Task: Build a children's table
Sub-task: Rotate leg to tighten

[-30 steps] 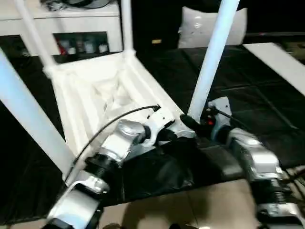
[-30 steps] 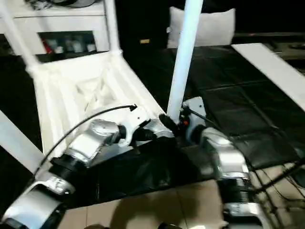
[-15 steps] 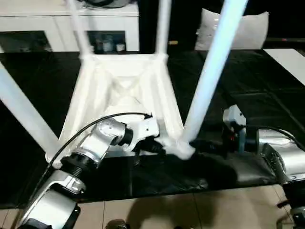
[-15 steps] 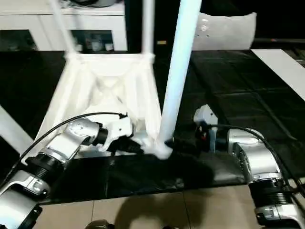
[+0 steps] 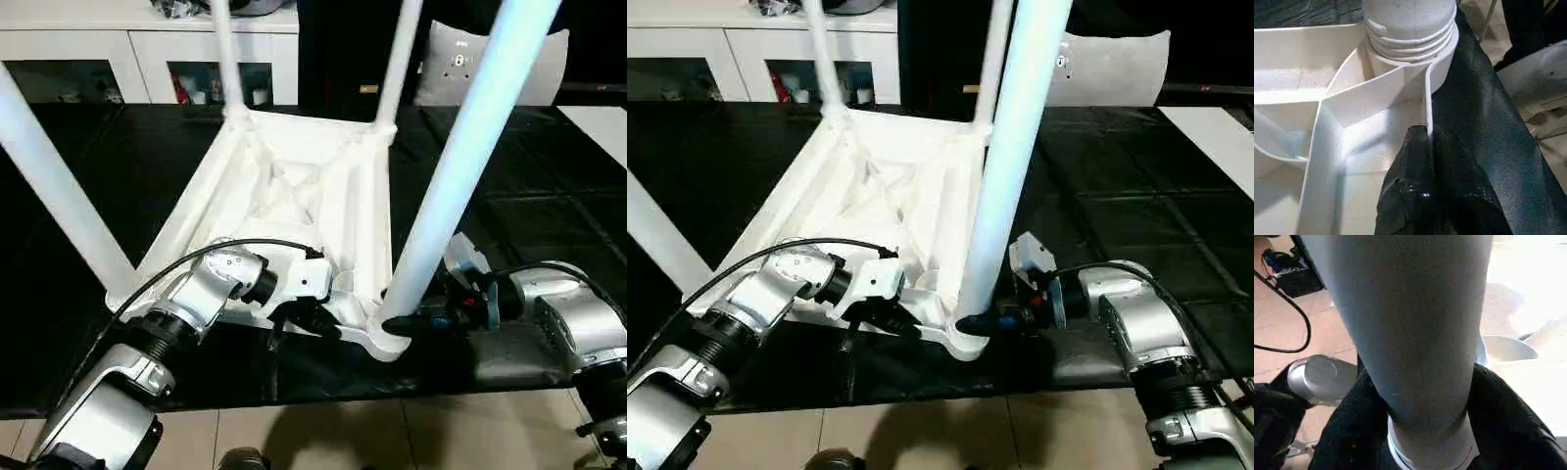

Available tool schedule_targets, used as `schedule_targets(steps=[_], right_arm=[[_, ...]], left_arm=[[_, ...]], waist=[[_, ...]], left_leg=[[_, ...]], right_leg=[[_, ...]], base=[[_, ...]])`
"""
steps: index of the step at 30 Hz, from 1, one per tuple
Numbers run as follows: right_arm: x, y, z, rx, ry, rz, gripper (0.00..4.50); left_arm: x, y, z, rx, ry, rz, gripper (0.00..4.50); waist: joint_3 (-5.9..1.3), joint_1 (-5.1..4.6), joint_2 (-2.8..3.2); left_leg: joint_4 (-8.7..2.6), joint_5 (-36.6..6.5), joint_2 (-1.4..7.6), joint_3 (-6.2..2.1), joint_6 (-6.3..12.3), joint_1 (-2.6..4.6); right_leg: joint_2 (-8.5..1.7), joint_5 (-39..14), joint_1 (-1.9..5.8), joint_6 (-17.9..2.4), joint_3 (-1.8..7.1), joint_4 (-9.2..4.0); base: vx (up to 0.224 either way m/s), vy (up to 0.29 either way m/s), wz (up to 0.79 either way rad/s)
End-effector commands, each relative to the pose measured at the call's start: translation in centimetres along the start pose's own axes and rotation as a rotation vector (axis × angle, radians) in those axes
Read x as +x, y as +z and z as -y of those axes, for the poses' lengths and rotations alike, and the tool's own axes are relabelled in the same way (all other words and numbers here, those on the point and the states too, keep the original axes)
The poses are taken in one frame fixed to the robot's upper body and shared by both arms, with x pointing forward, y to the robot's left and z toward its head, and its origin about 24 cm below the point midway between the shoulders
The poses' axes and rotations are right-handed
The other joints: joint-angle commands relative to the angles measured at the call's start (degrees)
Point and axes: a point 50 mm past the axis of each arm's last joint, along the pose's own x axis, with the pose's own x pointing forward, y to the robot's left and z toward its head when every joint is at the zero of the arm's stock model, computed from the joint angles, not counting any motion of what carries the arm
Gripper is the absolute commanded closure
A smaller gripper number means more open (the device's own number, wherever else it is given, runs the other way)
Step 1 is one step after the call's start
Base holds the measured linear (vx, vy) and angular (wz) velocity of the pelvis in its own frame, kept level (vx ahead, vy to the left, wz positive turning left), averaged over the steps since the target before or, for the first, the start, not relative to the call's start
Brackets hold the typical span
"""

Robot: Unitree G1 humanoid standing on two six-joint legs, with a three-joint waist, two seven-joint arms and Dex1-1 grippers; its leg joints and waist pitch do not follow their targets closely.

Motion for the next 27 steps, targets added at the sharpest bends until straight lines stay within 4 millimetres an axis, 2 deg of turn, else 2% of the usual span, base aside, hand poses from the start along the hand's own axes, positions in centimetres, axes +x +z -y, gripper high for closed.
schedule_targets(steps=[1,6,8,10,11,12,13,14,16,17,18,19,20,21,22,23,24,25,26,27], right_arm=[[0.1,0.2,-0.2,0.004,0.038,0.009,2.42],[0.4,0.3,-0.6,0.058,0.010,0.085,2.51],[1.1,0.4,-0.4,0.113,-0.066,0.114,2.52],[2.0,0.2,0.4,0.151,-0.205,0.110,2.52],[3.0,-0.1,1.4,0.196,-0.360,0.116,2.52],[3.0,-0.1,1.4,0.196,-0.360,0.116,2.52],[3.5,-0.2,2.0,0.224,-0.450,0.122,2.52],[3.8,-0.2,2.4,0.243,-0.505,0.124,2.52],[4.3,-0.4,3.2,0.290,-0.620,0.112,2.52],[4.7,-0.5,3.9,0.346,-0.712,0.124,2.52],[5.1,-0.4,4.3,0.393,-0.770,0.145,2.52],[5.6,-0.3,4.6,0.407,-0.802,0.166,2.52],[6.0,-0.1,4.9,0.409,-0.821,0.182,2.52],[6.0,0.0,4.9,0.409,-0.825,0.186,2.52],[6.4,0.1,5.0,0.401,-0.836,0.192,2.52],[6.7,0.3,5.1,0.390,-0.845,0.198,1.98],[7.0,0.5,5.2,0.396,-0.850,0.213,1.98],[7.1,0.5,5.2,0.398,-0.849,0.218,1.98],[7.1,0.6,5.1,0.398,-0.848,0.225,1.74],[7.1,0.6,5.1,0.393,-0.846,0.224,1.65]], left_arm=[[0.4,1.0,-0.1,0.063,-0.050,-0.010,4.50],[0.2,0.8,-0.4,-0.023,0.009,0.023,4.50],[0.2,1.0,-0.7,-0.083,0.062,0.054,4.50],[0.3,1.2,-1.2,-0.139,0.134,0.070,4.50],[0.6,1.7,-1.8,-0.201,0.220,0.087,4.50],[0.6,1.7,-1.8,-0.201,0.220,0.087,4.50],[0.8,2.0,-2.2,-0.237,0.269,0.106,4.50],[0.9,2.2,-2.5,-0.260,0.297,0.118,4.50],[1.2,2.6,-2.9,-0.300,0.348,0.136,4.50],[1.6,3.1,-3.3,-0.334,0.395,0.155,4.50],[2.0,3.4,-3.5,-0.362,0.423,0.169,4.50],[2.3,3.8,-3.9,-0.389,0.463,0.186,4.50],[2.6,4.1,-4.1,-0.411,0.496,0.200,4.50],[2.7,4.1,-4.2,-0.415,0.503,0.203,4.50],[2.9,4.4,-4.4,-0.435,0.532,0.212,4.50],[3.0,4.7,-4.6,-0.453,0.565,0.223,4.50],[3.1,4.9,-4.7,-0.456,0.575,0.231,4.50],[3.2,5.0,-4.7,-0.454,0.573,0.234,4.50],[3.4,5.3,-4.4,-0.436,0.560,0.233,4.50],[3.4,5.3,-4.4,-0.429,0.555,0.231,4.50]], waist=[[-4.85,-0.32,-0.93],[-4.80,-0.23,-0.88],[-4.77,-0.28,-0.74],[-4.49,-0.77,-0.84],[-4.04,-1.38,-0.78],[-4.01,-1.72,-0.84],[-3.83,-2.11,-0.73],[-4.02,-3.51,-0.91],[-3.96,-4.59,-0.87],[-4.23,-5.42,-0.51],[-4.39,-6.16,-0.02],[-4.29,-6.52,0.38],[-4.14,-7.22,0.36],[-4.11,-7.37,0.10],[-4.09,-7.35,-0.04],[-4.01,-7.43,-0.26],[-4.16,-7.11,0.04],[-4.21,-7.14,-0.18],[-4.44,-7.01,-0.18],[-4.56,-6.86,-0.16]], left_leg=[[-3.66,-5.9,2.68,-0.69,4.45,0.33],[-3.67,-6.1,2.67,-0.63,4.29,0.45],[-3.73,-6.2,2.63,-0.78,3.94,0.40],[-3.82,-7.7,2.38,-0.70,3.17,0.43],[-3.76,-9.8,1.90,-0.69,1.64,0.83],[-3.68,-10.4,1.67,-0.76,0.97,0.85],[-3.66,-11.2,1.50,-0.88,0.45,0.91],[-3.18,-12.4,1.14,-1.08,-0.13,0.36],[-2.97,-13.0,0.98,-1.11,0.23,0.24],[-3.09,-13.1,1.30,-1.43,0.55,0.18],[-3.54,-13.5,2.22,-2.04,0.80,-0.18],[-3.86,-14.7,2.81,-2.30,1.01,0.12],[-4.06,-17.3,3.41,-2.36,1.16,0.44],[-3.70,-18.5,2.76,-1.91,0.98,1.39],[-3.53,-18.2,2.29,-1.79,1.03,1.59],[-3.46,-16.7,1.69,-1.50,1.40,1.24],[-3.47,-15.0,1.60,-1.45,1.64,1.30],[-3.63,-14.1,1.66,-1.47,1.97,1.01],[-3.96,-11.7,2.13,-1.67,2.64,0.64],[-3.99,-10.9,2.28,-1.74,2.76,0.70]], right_leg=[[-4.82,-20.7,3.62,-4.3,4.09,-3.70],[-4.75,-21.7,3.58,-3.6,4.09,-3.96],[-4.76,-21.9,3.58,-3.6,3.98,-3.91],[-4.73,-24.6,3.45,-2.9,3.83,-4.41],[-4.68,-29.8,3.10,-1.2,3.36,-5.37],[-4.64,-31.4,3.16,-0.4,3.04,-5.63],[-4.66,-33.2,3.08,0.5,2.67,-6.07],[-4.46,-35.9,3.72,4.0,1.40,-6.86],[-4.25,-36.2,3.76,5.4,0.83,-7.40],[-4.40,-34.5,4.20,5.4,0.48,-7.58],[-4.47,-31.4,4.64,4.6,0.24,-7.20],[-4.55,-30.3,4.58,4.0,0.22,-7.26],[-4.58,-28.6,4.32,2.8,0.35,-7.13],[-4.75,-28.9,3.71,1.9,0.48,-7.49],[-4.89,-29.3,3.66,1.6,0.38,-7.64],[-4.82,-29.8,3.82,1.5,0.41,-7.72],[-4.89,-29.1,3.83,1.0,0.66,-7.57],[-4.80,-28.1,3.97,0.7,0.88,-7.41],[-4.81,-24.2,4.18,-1.0,1.56,-6.48],[-4.86,-22.7,4.15,-1.8,1.77,-6.14]], base=[[0.000,0.000,0.00],[0.000,0.000,0.00],[0.000,0.000,0.00],[0.000,0.000,0.00],[0.000,0.000,0.00],[0.000,0.000,0.00],[0.000,0.000,0.00],[0.000,0.000,0.00],[0.000,0.000,0.00],[0.000,0.000,0.00],[0.000,0.000,0.00],[0.000,0.000,0.00],[0.000,0.000,0.00],[0.000,0.000,0.00],[0.000,0.000,0.00],[0.000,0.000,0.00],[0.000,0.000,0.00],[0.000,0.000,0.00],[0.000,0.000,0.00],[0.000,0.000,0.00]])
